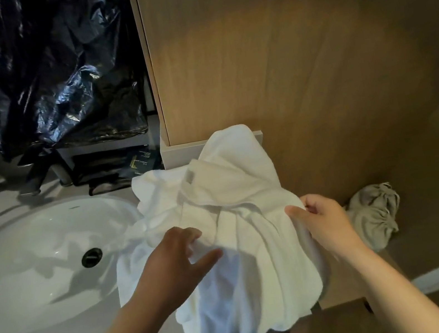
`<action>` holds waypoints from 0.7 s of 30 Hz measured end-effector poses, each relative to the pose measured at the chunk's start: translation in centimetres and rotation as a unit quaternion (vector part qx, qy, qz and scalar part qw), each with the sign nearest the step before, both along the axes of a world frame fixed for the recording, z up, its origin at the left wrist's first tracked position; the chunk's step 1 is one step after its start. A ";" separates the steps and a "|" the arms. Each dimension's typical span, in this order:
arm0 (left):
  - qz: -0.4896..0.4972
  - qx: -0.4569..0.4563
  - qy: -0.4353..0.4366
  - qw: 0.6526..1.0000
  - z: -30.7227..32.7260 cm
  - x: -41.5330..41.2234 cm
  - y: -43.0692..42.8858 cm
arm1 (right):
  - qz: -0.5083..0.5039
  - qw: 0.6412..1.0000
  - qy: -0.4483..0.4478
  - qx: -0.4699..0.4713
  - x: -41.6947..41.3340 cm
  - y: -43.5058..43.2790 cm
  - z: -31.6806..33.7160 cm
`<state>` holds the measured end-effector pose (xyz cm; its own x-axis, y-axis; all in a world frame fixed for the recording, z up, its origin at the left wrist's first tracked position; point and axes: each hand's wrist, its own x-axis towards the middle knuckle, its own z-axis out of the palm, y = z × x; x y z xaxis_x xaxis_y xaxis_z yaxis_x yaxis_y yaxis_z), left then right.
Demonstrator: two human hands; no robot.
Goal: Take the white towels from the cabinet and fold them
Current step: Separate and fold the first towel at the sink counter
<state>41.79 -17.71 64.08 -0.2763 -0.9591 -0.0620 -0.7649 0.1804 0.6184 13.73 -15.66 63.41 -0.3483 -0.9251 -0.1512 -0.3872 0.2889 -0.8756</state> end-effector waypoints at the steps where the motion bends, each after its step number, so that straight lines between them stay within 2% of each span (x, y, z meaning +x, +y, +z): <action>1: 0.011 -0.008 0.008 1.000 0.1 -0.1 -0.1 | 0.014 1.000 -0.002 -0.009 0.5 0.2 0.3; 4: 0.046 -0.022 0.044 0.998 0.6 0.1 -0.7 | 0.073 0.996 -0.001 -0.048 2.8 1.1 1.2; 7: 0.085 -0.005 0.099 0.991 1.0 0.5 -1.3 | 0.180 0.981 0.036 -0.066 5.5 2.1 1.2; 11: 0.034 -0.131 0.109 0.985 1.1 -0.2 -2.4 | 0.246 0.969 -0.011 -0.014 7.0 2.6 1.2; 12: 0.028 -0.126 0.111 0.985 1.3 -0.7 -2.9 | 0.254 0.967 -0.023 -0.005 7.1 2.7 1.3; 13: 0.027 -0.089 0.110 0.990 1.4 -1.2 -3.4 | 0.261 0.965 -0.032 -0.003 7.1 2.8 1.4; 15: 0.042 0.047 0.089 0.994 1.8 -2.1 -4.5 | 0.264 0.964 -0.039 -0.014 7.0 3.2 1.6; 17: 0.061 0.165 0.032 0.984 1.7 -2.7 -5.3 | 0.246 0.968 -0.046 -0.018 6.8 3.5 1.7; 19: 0.075 0.206 -0.019 0.976 1.6 -2.9 -5.6 | 0.204 0.976 -0.077 -0.015 6.3 3.6 1.7; 21: 0.084 0.199 -0.043 0.975 1.2 -3.0 -5.8 | 0.161 0.983 -0.087 -0.020 5.5 3.5 1.7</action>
